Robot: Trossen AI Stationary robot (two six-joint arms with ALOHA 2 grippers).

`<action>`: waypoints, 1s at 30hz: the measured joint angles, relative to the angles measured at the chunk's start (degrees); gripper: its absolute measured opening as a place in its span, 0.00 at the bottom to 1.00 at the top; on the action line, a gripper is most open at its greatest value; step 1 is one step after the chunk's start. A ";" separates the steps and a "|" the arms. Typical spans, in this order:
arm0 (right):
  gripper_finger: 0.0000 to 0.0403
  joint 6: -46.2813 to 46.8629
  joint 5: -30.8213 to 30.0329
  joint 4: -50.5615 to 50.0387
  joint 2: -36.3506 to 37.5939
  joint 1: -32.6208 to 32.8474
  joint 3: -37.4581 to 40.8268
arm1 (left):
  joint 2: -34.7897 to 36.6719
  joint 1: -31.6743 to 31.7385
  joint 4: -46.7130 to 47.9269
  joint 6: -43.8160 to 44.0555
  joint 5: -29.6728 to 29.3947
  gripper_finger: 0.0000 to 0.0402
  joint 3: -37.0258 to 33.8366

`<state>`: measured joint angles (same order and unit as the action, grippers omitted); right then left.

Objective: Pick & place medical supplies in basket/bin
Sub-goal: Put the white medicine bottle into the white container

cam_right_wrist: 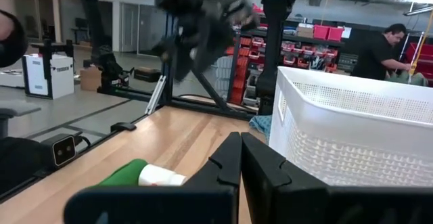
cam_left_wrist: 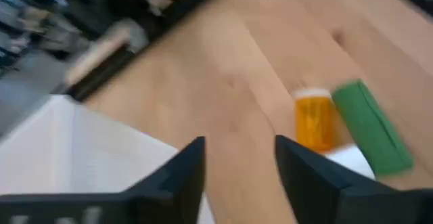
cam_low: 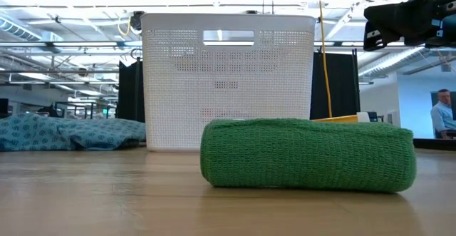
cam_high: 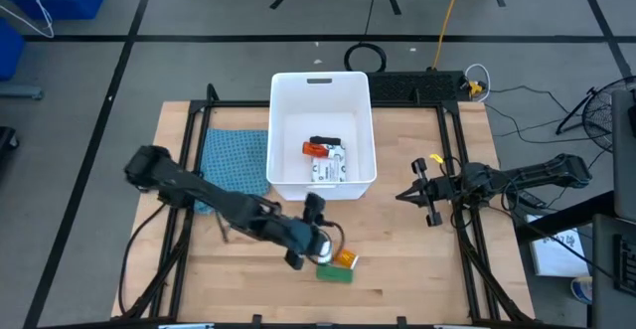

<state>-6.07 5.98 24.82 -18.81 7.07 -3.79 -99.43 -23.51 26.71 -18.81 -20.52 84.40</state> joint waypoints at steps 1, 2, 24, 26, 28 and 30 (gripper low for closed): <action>0.00 0.01 0.00 -0.01 0.00 0.00 0.00 | -1.35 0.00 0.99 -0.78 1.39 0.51 0.38; 0.00 0.00 0.00 -0.08 0.00 0.00 0.00 | -2.45 0.00 1.65 -1.83 2.78 0.56 0.62; 0.00 0.00 -0.17 -0.22 -0.02 0.00 0.04 | -14.57 -2.27 3.56 -30.19 7.09 0.86 0.83; 0.00 0.29 -0.17 -0.22 -0.02 0.00 0.04 | -15.38 -2.07 4.05 -32.11 6.26 0.85 0.83; 0.00 0.61 -0.20 -0.23 -0.02 0.00 0.04 | -15.85 -1.73 4.28 -33.69 6.11 0.85 0.83; 0.00 0.60 -0.20 -0.22 -0.02 0.00 0.04 | -16.04 -1.28 4.85 -35.14 7.24 0.85 0.81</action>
<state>-5.46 5.78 24.60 -18.83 7.07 -3.75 -115.47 -24.79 31.56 -53.95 -13.28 85.21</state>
